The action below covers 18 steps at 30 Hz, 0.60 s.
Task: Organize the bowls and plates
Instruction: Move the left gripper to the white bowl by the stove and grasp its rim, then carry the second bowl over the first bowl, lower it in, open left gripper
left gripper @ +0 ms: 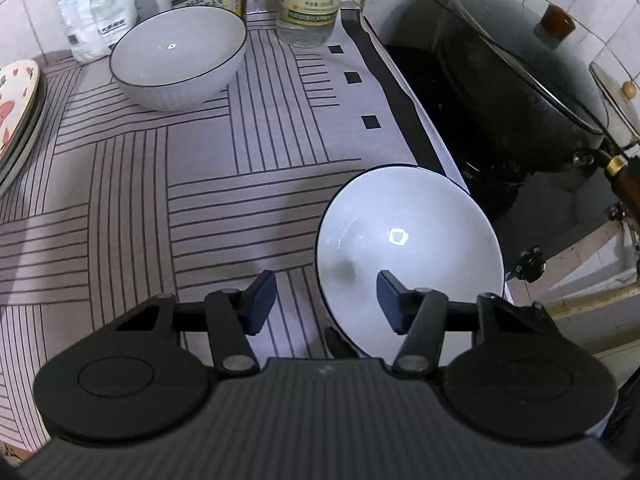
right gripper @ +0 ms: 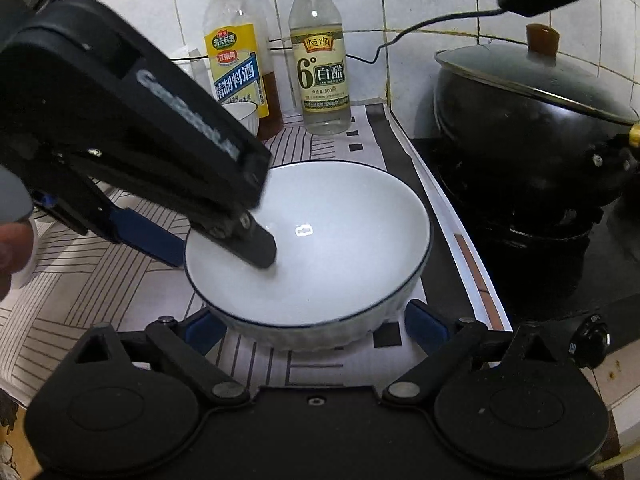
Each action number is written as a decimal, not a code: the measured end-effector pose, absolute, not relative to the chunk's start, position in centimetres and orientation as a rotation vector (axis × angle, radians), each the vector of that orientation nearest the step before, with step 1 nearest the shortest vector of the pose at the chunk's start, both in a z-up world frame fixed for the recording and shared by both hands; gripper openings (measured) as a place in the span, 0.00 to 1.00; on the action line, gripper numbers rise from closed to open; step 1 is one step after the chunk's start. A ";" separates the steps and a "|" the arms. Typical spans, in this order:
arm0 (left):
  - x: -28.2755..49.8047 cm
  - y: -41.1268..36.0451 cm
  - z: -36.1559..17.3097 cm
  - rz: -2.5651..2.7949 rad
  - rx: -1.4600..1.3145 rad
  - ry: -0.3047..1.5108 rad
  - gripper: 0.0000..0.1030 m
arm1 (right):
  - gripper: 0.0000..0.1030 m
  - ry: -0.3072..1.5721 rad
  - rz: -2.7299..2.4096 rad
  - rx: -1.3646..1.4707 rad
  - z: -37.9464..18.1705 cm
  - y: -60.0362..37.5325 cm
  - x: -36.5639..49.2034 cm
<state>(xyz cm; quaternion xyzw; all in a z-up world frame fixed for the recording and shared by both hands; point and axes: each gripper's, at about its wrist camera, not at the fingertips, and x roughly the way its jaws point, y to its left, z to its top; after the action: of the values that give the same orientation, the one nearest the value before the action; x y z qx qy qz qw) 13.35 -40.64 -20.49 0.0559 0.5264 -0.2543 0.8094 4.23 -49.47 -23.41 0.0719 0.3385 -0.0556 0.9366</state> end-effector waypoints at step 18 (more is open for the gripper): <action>13.6 -39.0 -20.4 -0.590 0.102 1.173 0.15 | 0.95 0.688 -0.107 0.159 -22.8 -48.1 5.0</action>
<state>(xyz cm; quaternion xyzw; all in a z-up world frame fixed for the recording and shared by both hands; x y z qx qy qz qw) 13.55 -39.01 -20.45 0.0475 0.5449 -0.2742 0.7909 4.98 -48.14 -22.80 0.0776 0.3368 -0.0524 0.9369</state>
